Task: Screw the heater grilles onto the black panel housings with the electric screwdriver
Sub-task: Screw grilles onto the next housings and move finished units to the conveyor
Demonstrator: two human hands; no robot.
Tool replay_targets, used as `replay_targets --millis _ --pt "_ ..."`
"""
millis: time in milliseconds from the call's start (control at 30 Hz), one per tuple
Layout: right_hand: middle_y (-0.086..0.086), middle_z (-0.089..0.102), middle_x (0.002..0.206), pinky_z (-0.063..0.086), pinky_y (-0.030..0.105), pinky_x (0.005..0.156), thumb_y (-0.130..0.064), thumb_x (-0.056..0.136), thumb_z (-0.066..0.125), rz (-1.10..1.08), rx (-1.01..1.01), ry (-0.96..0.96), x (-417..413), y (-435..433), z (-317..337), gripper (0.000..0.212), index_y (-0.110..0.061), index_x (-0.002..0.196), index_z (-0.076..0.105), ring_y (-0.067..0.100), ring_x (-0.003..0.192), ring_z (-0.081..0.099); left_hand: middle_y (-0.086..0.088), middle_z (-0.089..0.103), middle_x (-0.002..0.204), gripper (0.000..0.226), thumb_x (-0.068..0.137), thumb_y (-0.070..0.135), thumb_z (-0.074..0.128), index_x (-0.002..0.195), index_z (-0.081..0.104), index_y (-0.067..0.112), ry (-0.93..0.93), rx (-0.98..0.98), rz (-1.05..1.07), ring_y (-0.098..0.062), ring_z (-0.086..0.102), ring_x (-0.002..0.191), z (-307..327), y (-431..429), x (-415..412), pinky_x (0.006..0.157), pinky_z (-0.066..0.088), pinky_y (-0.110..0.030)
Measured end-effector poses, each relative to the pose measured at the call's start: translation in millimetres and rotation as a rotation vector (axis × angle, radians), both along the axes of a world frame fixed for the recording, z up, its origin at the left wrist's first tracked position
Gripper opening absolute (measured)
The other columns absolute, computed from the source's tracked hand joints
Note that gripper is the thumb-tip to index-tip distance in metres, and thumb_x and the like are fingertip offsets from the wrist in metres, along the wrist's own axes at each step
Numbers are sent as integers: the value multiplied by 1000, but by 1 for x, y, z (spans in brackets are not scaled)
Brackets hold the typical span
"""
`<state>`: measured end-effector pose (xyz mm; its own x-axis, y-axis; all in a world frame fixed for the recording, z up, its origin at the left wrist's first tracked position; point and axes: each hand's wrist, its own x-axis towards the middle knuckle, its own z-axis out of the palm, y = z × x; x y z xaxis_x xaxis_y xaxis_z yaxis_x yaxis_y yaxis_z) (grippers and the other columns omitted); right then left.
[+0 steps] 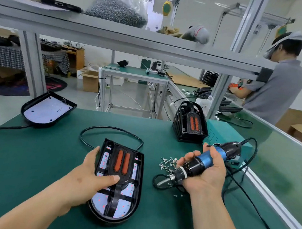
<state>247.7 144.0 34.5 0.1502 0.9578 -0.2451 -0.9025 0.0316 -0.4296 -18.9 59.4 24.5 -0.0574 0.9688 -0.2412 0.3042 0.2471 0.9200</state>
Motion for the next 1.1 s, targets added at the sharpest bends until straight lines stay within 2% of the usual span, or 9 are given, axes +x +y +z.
replay_targets --millis 133,233,300,367,467,633,800,900,1100 --pt "-4 58 62 41 29 67 -33 81 68 -79 -22 63 7 -2 2 22 -23 61 70 16 52 53 19 60 133 122 56 76 75 149 -2 57 142 -64 -66 -13 61 115 15 -9 -5 99 49 -39" --pt "-3 58 64 41 31 69 -33 83 68 -119 -34 116 10 -3 4 14 -23 77 61 17 56 56 -2 47 141 117 65 77 62 154 -4 42 537 96 90 -21 54 118 29 -2 -4 96 45 -37" --pt "-2 59 65 41 32 72 -36 83 69 -134 -17 133 12 -3 3 14 -25 80 61 19 59 59 3 55 121 85 78 60 67 149 27 38 678 355 170 -7 61 97 40 9 7 83 45 -29" --pt "-3 60 65 41 32 72 -37 82 69 -149 0 144 11 -4 3 11 -27 79 64 18 58 60 17 62 90 38 83 46 69 119 56 38 728 487 69 7 58 73 50 24 30 70 43 -21" --pt "-3 59 63 40 29 67 -33 82 69 -162 20 155 10 -5 4 8 -27 81 63 17 55 61 19 58 72 4 89 34 66 88 63 35 833 405 -212 -1 55 70 52 50 80 72 44 -23" --pt "-4 59 58 41 26 65 -32 82 68 -189 -37 245 15 -3 0 11 -25 79 59 16 52 62 -1 68 94 23 89 7 50 93 72 14 1033 211 -338 -20 52 79 26 91 127 76 51 -32" --pt "-5 57 55 40 24 63 -32 80 68 -201 -67 340 23 2 -5 14 -24 74 58 15 46 57 4 69 101 9 92 21 61 91 70 21 1118 174 -283 -23 60 88 20 105 136 75 51 -33" --pt "-4 56 57 39 24 63 -32 79 69 -196 -48 345 24 4 -7 15 -24 72 58 15 45 55 3 69 104 24 91 45 66 98 71 22 1156 150 -291 -23 64 98 16 106 140 80 51 -32" --pt "-4 57 58 37 26 66 -32 81 68 -180 -23 328 24 4 -8 14 -24 74 59 15 45 54 0 70 104 20 97 37 59 102 69 21 1263 209 -332 -24 63 92 10 103 143 73 42 -30"
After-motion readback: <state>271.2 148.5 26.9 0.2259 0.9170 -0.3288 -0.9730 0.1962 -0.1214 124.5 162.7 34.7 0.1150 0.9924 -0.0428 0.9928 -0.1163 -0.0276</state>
